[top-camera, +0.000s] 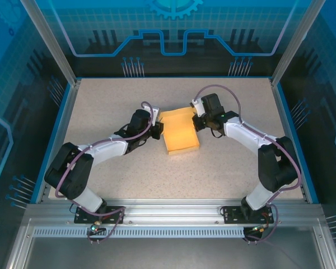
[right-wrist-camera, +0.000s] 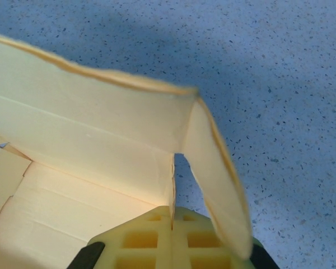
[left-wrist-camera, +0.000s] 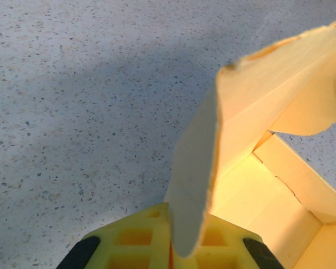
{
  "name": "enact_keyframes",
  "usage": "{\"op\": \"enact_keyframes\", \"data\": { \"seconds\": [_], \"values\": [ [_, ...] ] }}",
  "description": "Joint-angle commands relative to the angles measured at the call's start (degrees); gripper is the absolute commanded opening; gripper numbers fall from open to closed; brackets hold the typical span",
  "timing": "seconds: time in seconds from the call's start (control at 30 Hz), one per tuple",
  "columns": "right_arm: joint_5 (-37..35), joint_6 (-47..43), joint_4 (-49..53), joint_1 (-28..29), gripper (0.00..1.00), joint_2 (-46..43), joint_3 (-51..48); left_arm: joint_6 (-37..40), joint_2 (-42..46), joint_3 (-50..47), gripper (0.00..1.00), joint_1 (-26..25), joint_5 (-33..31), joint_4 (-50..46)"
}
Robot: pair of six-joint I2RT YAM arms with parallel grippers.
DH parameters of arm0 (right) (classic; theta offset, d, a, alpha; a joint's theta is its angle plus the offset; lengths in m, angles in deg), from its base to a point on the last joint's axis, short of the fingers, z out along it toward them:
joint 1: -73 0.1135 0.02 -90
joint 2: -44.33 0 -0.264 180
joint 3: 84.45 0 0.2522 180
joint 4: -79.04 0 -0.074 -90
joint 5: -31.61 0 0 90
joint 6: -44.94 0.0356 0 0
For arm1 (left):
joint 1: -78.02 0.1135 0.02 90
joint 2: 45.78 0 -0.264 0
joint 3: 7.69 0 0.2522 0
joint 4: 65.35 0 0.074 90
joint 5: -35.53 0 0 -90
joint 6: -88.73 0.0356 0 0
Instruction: Fold the paper box
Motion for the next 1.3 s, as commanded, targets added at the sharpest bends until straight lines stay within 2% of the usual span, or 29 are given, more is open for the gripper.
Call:
{"op": "enact_keyframes", "data": {
  "seconds": [0.0,0.27,0.57,0.83,1.03,1.27],
  "values": [
    [-4.44,3.79,1.03,1.40,0.02,-1.17,0.30,-1.72,0.56,2.22,0.06,-1.21,-4.69,-0.56],
    [-9.36,12.95,-3.18,3.42,0.00,-3.23,-2.25,-6.93,0.02,2.40,0.04,-3.74,-12.23,2.47],
    [-17.77,17.50,-9.89,6.44,0.00,-2.46,-2.90,-8.26,-3.74,5.08,0.04,-5.24,-19.32,6.10],
    [-20.03,21.27,-13.02,7.05,0.00,0.17,-2.06,-8.04,-8.02,5.75,0.04,-6.04,-24.27,10.72],
    [-22.46,22.25,-16.13,8.73,0.00,1.43,-3.13,-7.01,-8.66,2.66,0.03,-8.10,-27.81,15.20],
    [-21.77,21.72,-23.33,9.79,0.00,0.31,-7.88,-4.79,-8.52,-1.56,0.03,-10.05,-30.92,20.61]
  ]
}}
